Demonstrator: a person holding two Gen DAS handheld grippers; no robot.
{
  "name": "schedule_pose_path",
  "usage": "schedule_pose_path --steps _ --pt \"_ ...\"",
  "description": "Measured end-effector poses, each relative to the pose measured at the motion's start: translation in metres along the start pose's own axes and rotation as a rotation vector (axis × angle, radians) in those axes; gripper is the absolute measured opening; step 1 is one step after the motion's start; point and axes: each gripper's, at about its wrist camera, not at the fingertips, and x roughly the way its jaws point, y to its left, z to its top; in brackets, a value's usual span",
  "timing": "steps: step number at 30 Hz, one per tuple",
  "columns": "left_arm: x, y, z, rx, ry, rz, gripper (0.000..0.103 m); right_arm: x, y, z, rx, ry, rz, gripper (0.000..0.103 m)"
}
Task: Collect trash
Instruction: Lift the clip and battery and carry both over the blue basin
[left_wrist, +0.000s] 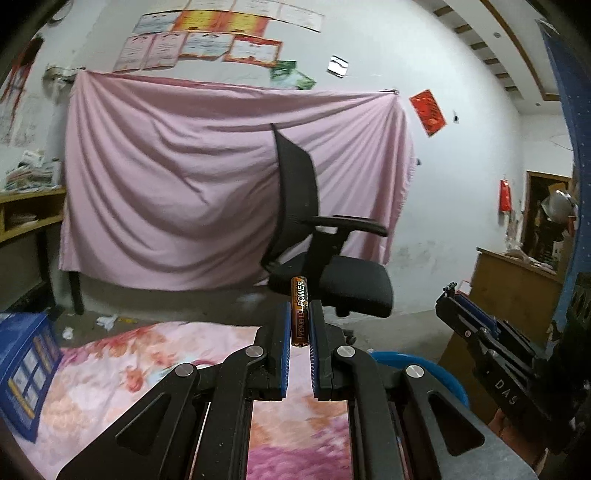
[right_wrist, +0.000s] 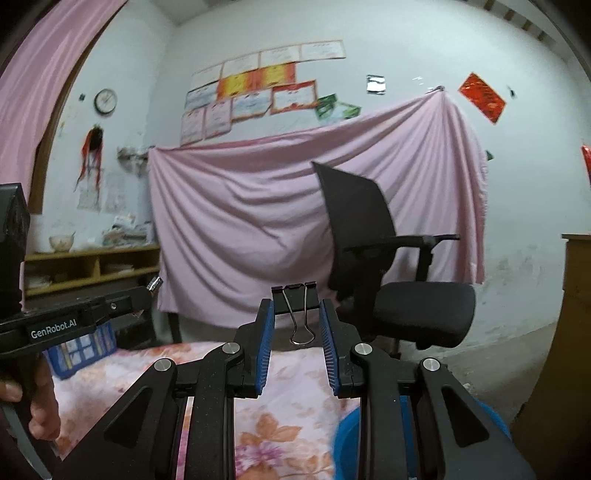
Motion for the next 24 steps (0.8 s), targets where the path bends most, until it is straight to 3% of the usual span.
schedule_pose_path --steps 12,24 --pt "0.036 -0.058 0.017 0.037 0.056 -0.107 0.007 -0.016 -0.044 0.007 0.052 -0.027 -0.102 0.023" --pt "0.09 -0.094 0.003 0.054 0.228 -0.147 0.007 -0.004 -0.104 -0.006 0.212 0.107 -0.182 0.023"
